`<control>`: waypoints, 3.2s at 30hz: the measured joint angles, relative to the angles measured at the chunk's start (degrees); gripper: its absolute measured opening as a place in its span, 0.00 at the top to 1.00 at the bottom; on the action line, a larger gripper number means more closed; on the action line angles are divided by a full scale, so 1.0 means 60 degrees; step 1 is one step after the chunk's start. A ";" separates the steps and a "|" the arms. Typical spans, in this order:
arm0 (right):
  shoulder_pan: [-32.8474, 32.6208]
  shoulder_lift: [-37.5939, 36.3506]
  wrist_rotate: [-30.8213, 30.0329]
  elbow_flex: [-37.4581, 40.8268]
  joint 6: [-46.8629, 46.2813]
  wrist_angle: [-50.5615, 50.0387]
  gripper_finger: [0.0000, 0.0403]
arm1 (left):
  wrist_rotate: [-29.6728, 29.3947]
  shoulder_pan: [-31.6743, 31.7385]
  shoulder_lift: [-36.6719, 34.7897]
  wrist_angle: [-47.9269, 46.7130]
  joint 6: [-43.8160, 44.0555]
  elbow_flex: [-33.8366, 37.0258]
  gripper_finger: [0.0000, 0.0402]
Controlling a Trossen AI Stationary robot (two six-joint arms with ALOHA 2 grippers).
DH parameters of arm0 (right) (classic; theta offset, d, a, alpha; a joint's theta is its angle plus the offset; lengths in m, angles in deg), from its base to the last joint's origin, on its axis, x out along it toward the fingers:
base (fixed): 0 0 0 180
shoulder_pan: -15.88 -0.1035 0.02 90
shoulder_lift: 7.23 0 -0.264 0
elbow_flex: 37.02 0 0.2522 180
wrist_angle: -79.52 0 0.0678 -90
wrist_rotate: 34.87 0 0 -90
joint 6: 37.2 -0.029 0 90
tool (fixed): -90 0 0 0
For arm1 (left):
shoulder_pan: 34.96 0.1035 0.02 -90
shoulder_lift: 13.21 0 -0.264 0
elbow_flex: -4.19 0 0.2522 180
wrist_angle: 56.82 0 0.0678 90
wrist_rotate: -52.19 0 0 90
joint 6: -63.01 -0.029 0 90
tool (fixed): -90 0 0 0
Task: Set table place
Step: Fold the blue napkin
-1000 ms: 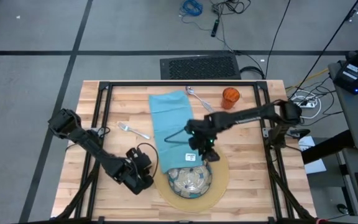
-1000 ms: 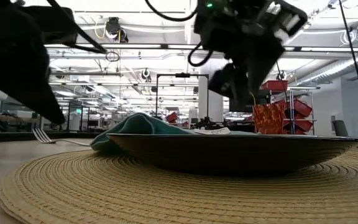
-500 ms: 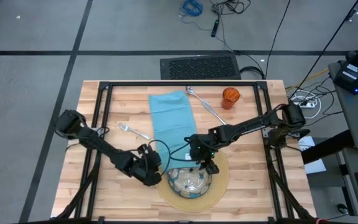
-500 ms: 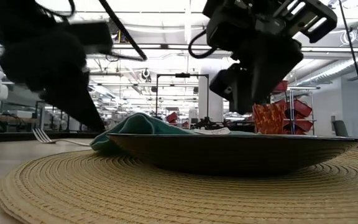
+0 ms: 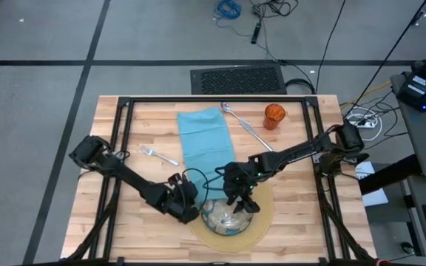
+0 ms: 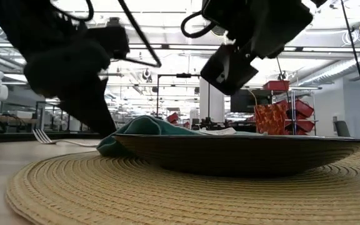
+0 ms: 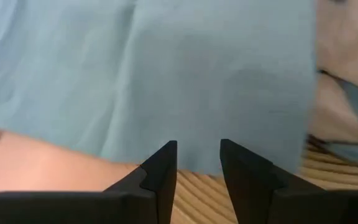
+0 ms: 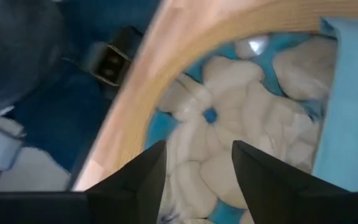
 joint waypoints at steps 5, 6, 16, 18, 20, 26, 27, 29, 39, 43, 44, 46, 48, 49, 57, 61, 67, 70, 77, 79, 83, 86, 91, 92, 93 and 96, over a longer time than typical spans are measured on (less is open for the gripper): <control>-0.0709 0.0095 -0.0797 0.0007 -0.0470 -0.0232 0.55 | -0.0041 -0.0466 0.0003 -0.0933 0.0205 -0.0854 0.73; -0.0846 0.0095 -0.0801 0.0007 -0.0564 -0.0115 0.55 | -0.0061 -0.0544 0.0000 -0.1130 0.0293 -0.0986 0.73; -0.1756 0.0091 -0.2973 0.0007 -0.1496 -0.0131 0.55 | -0.0118 -0.1091 0.0212 -0.2113 0.1696 -0.1784 0.73; -0.1847 0.0091 -0.3569 0.0007 -0.1526 -0.0262 0.55 | -0.0098 -0.1198 0.0495 -0.2097 0.1500 -0.1970 0.73; -0.1899 0.0091 -0.3987 0.0007 -0.1501 -0.0320 0.55 | 0.0108 -0.1259 0.0871 -0.2026 0.1401 -0.2173 0.73; -0.1867 0.0091 -0.4138 0.0007 -0.1338 -0.0316 0.55 | -0.0159 -0.1391 0.1508 -0.2151 0.1240 -0.2631 0.73; -0.1846 0.0091 -0.4138 0.0007 -0.1277 -0.0267 0.55 | -0.0395 -0.1414 0.1507 -0.2258 0.1232 -0.2651 0.73; -0.1820 0.0091 -0.4132 0.0007 -0.1210 -0.0115 0.55 | -0.0781 -0.1413 0.1501 -0.2329 0.1229 -0.2652 0.73; -0.1820 0.0091 -0.4088 0.0007 -0.1122 0.0032 0.55 | -0.0788 -0.1046 0.2342 -0.2122 0.0988 -0.2710 0.73; -0.1820 0.0091 -0.4085 0.0007 -0.1029 0.0074 0.55 | -0.1201 -0.1014 0.2341 -0.2262 0.0975 -0.2707 0.73; -0.1820 0.0091 -0.4081 0.0007 -0.0995 0.0108 0.55 | -0.1248 -0.0973 0.2344 -0.2272 0.0962 -0.2707 0.73; -0.1820 0.0091 -0.4082 0.0007 -0.0947 0.0144 0.55 | -0.1336 -0.0893 0.2377 -0.2278 0.0918 -0.2707 0.73; -0.1820 0.0091 -0.4077 0.0007 -0.0922 0.0201 0.55 | -0.1453 -0.0825 0.2397 -0.2388 0.0919 -0.2707 0.73; -0.1820 0.0091 -0.4077 0.0007 -0.0907 0.0250 0.55 | -0.1540 -0.0793 0.2397 -0.2485 0.0934 -0.2707 0.73; -0.1838 0.0088 -0.4037 0.0007 -0.0765 0.0502 0.55 | -0.1718 -0.0656 0.2397 -0.3139 0.0671 -0.2703 0.78; -0.1838 0.0088 -0.4037 0.0007 -0.0696 0.0509 0.55 | -0.1752 -0.0681 0.2397 -0.3087 0.0234 -0.2703 0.97; -0.1838 0.0088 -0.4037 0.0007 -0.0703 0.0450 0.55 | -0.1831 -0.0724 0.2397 -0.3141 0.0172 -0.2703 1.00; -0.1860 0.0088 -0.4047 0.0007 -0.0765 0.0322 0.55 | -0.1832 -0.0843 0.2397 -0.3374 0.0213 -0.2758 1.00; -0.1914 0.0084 -0.4668 0.0007 -0.0812 -0.0322 0.55 | -0.1887 -0.1084 0.2397 -0.4147 0.0249 -0.3245 1.00; -0.1911 0.0084 -0.4849 0.0007 -0.0813 -0.0464 0.55 | -0.1908 -0.1100 0.2397 -0.4344 0.0246 -0.3401 1.00; -0.1911 0.0084 -0.5321 0.0007 -0.0591 -0.0508 0.55 | -0.1901 -0.1103 0.2397 -0.4523 0.0242 -0.3506 1.00; -0.1911 0.0084 -0.5746 0.0007 -0.0419 -0.0677 0.55 | -0.1840 -0.1151 0.2397 -0.4551 0.0242 -0.3505 1.00; -0.1911 0.0084 -0.6130 0.0007 -0.0377 -0.1184 0.55 | -0.1745 -0.1258 0.2386 -0.4562 0.0253 -0.3505 1.00; -0.1923 0.0084 -0.6226 0.0007 -0.0380 -0.1299 0.55 | -0.1738 -0.1271 0.2375 -0.4566 0.0253 -0.3505 1.00; -0.1956 0.0084 -0.6415 0.0007 -0.0395 -0.1443 0.55 | -0.1738 -0.1293 0.2369 -0.4566 0.0259 -0.3505 1.00; -0.2016 0.0084 -0.7023 0.0015 -0.0373 -0.1755 0.55 | -0.1734 -0.1312 0.2368 -0.4574 0.0256 -0.3505 1.00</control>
